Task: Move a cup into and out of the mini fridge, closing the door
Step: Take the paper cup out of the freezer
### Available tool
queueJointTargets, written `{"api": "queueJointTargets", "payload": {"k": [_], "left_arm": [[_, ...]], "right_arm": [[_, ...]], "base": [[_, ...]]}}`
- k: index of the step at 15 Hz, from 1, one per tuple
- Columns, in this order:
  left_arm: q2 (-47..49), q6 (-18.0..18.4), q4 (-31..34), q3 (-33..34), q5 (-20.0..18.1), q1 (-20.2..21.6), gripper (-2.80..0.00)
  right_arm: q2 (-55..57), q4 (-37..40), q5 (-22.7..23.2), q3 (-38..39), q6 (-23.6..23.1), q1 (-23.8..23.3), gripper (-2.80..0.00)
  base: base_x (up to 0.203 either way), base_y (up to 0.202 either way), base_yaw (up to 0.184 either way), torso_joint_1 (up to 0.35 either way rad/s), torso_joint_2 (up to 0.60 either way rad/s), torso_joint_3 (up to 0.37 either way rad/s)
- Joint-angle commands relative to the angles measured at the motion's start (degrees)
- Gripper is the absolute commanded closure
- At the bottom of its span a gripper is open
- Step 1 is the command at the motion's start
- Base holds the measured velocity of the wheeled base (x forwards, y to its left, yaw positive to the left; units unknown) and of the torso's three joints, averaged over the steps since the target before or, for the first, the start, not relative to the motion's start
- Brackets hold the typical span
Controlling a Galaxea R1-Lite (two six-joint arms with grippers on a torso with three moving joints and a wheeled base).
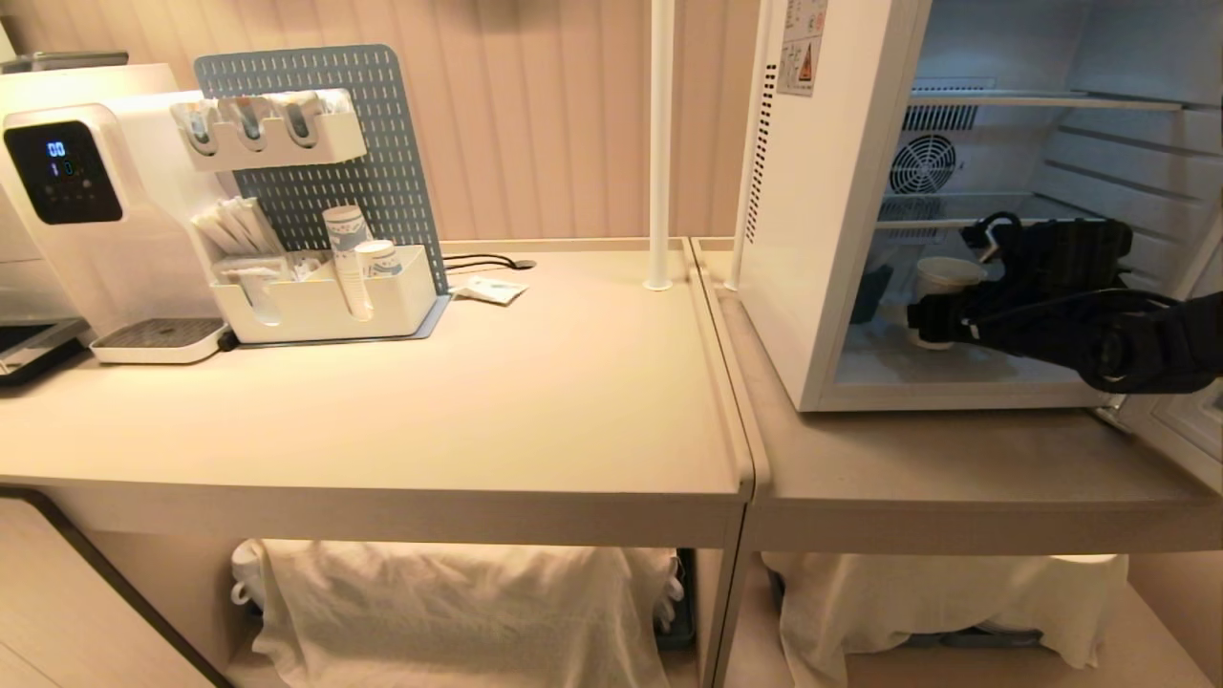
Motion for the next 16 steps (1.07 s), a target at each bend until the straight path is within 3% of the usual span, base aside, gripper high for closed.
{"api": "queueJointTargets", "payload": {"k": [1, 4, 5, 16], "left_arm": [[0.0, 0.0, 0.0, 0.0, 0.0, 0.0, 0.00], [0.0, 0.0, 0.0, 0.0, 0.0, 0.0, 0.00], [0.0, 0.0, 0.0, 0.0, 0.0, 0.0, 0.00], [0.0, 0.0, 0.0, 0.0, 0.0, 0.0, 0.00]], "right_arm": [[1.5, -1.2, 0.0, -0.7, -0.1, -0.2, -2.80], [0.9, -1.9, 0.0, -0.4, -0.1, -0.5, -2.80], [0.6, -3.1, 0.0, -0.2, -0.1, -0.8, 0.00], [-8.0, -1.7, 0.2, 5.9, -1.3, -1.1, 0.00]], "base": [[0.000, 0.000, 0.000, 0.000, 0.00, 0.000], [0.000, 0.000, 0.000, 0.000, 0.00, 0.000], [0.000, 0.000, 0.000, 0.000, 0.00, 0.000], [0.000, 0.000, 0.000, 0.000, 0.00, 0.000]]}}
